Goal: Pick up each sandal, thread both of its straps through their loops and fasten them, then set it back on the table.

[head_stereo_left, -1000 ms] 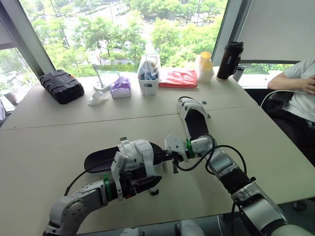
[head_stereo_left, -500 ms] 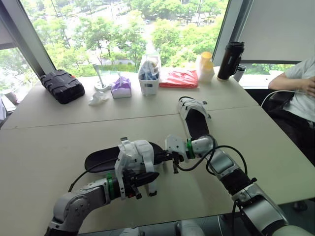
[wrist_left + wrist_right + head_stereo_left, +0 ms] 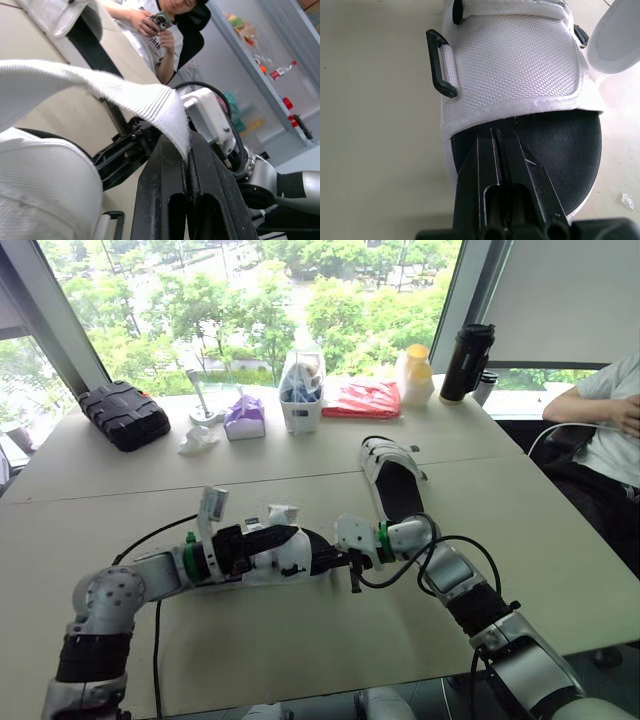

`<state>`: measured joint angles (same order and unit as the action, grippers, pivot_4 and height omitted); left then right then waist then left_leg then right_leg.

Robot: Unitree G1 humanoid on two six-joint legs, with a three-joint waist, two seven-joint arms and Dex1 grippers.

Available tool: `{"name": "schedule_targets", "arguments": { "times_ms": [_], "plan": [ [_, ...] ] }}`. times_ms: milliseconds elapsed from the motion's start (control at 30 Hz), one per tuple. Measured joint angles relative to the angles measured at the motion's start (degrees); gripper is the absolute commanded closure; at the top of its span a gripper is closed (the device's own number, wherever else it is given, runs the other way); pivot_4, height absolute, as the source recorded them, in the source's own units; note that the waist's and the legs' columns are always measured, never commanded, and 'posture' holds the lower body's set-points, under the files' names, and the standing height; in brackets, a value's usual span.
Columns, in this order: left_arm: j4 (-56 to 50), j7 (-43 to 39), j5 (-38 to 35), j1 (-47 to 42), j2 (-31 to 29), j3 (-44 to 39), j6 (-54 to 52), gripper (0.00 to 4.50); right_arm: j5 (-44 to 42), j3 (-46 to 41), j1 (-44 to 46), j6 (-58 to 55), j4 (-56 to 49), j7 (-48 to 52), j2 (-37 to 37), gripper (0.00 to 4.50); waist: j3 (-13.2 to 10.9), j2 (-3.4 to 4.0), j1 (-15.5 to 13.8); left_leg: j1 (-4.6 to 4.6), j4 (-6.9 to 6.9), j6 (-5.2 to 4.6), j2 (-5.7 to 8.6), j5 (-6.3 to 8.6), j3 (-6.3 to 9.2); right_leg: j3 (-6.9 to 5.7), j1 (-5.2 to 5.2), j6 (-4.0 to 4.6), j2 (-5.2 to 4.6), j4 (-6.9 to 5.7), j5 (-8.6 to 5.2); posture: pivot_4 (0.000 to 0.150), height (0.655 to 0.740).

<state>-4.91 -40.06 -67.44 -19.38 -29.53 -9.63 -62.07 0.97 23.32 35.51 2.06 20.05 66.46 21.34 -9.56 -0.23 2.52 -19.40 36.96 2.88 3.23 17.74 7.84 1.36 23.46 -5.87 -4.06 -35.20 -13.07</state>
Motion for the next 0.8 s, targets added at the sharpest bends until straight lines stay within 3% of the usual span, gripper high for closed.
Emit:
{"name": "schedule_targets", "arguments": {
  "times_ms": [367, 800],
  "plan": [
    [4.6, -6.6, 9.5, -1.9, 1.7, 4.5, 4.0, 4.47, 0.0, 0.0, -0.3, 0.0, -0.2, -0.3, 0.1, 4.50, 0.0, 0.00, -0.1, 0.01, 0.00, 0.01, -0.01, 0.00, 0.00, 0.00, -0.01, -0.02, -0.01, 0.00, -0.01, 0.150, 0.7400],
    [8.9, -10.6, 13.2, -5.2, 2.7, 4.6, 5.0, 4.47, 0.0, -0.1, -0.4, 0.0, -0.5, -0.4, 0.1, 4.50, 0.0, 0.00, -0.1, 0.00, 0.00, 0.01, -0.01, 0.00, 0.02, 0.00, -0.01, -0.04, -0.01, 0.00, -0.01, 0.150, 0.7400]
  ]
}}
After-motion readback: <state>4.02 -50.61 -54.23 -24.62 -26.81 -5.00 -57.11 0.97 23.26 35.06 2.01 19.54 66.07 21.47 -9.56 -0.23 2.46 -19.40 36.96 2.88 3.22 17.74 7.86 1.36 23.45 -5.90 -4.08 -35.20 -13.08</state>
